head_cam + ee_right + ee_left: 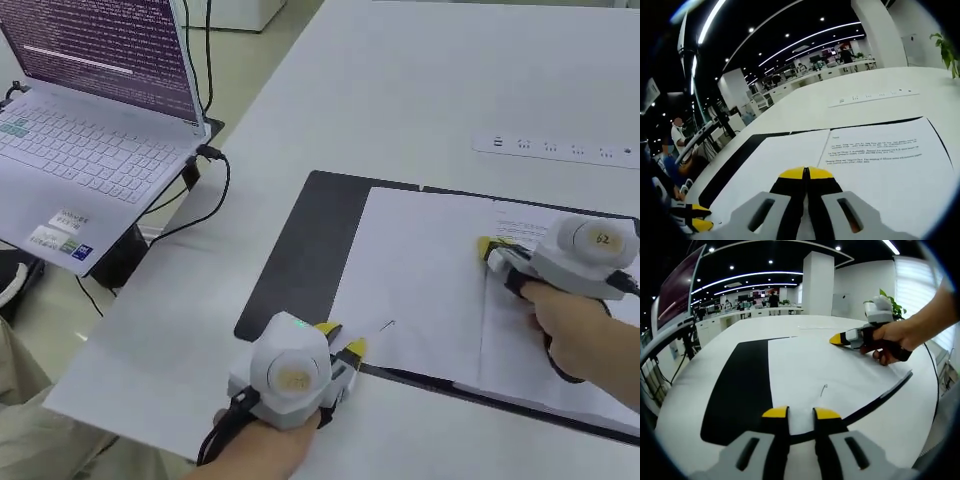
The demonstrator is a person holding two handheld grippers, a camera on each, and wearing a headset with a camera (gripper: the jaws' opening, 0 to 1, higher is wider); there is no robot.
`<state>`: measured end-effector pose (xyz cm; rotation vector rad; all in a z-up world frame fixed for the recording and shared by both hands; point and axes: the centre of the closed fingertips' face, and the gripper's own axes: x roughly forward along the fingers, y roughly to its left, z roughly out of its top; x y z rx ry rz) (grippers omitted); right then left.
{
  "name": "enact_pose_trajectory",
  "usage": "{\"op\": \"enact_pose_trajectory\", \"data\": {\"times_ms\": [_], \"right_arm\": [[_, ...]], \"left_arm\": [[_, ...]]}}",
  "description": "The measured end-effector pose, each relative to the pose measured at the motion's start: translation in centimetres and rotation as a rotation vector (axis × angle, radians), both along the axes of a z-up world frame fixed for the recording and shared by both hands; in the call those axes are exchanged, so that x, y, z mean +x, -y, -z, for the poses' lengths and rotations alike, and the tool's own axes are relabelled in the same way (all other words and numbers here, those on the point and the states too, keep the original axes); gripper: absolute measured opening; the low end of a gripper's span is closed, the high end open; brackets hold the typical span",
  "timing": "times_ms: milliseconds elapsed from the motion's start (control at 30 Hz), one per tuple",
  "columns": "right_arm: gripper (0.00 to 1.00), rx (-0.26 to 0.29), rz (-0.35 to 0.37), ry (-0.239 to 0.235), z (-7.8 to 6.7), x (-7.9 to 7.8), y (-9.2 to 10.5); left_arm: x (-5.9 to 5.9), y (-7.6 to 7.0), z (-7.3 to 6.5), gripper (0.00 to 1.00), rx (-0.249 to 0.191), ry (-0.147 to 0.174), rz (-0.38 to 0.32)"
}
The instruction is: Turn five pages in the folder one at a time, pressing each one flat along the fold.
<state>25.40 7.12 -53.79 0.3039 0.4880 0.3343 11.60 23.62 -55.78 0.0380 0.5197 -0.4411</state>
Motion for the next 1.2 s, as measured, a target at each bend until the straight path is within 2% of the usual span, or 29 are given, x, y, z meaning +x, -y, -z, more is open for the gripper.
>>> {"op": "enact_pose_trajectory", "data": {"times_ms": [133, 567, 633, 833, 933, 1100, 1200], "right_arm": [[0.0, 0.007, 0.017, -0.006, 0.0, -0.7, 0.2], [0.0, 0.027, -0.001, -0.019, 0.0, -4.9, -0.5], [0.0, 0.024, -0.009, -0.025, 0.2, -5.1, -0.3], [0.0, -0.002, -0.066, -0.018, 0.5, -7.8, -1.1], [0.0, -0.002, -0.076, -0.028, 0.6, -8.9, -1.0], [0.0, -0.024, -0.133, -0.036, 1.0, -11.2, -1.8], [0.0, -0.011, -0.13, -0.037, 1.0, -12.2, -1.9]], "left_arm": [[0.0, 0.0, 0.0, 0.17, 0.0, 0.0, -0.001], [-0.1, 0.1, -0.2, 0.17, 0.0, 0.007, -0.001], [-0.1, 0.1, -0.2, 0.17, 0.001, 0.009, -0.002], [-0.1, 0.1, -0.2, 0.17, 0.002, 0.014, -0.003], [-0.1, 0.1, -0.2, 0.17, 0.007, 0.016, -0.003], [0.0, 0.1, -0.2, 0.17, 0.003, 0.017, -0.009], [0.0, 0.1, -0.1, 0.17, 0.001, 0.017, -0.011]]}}
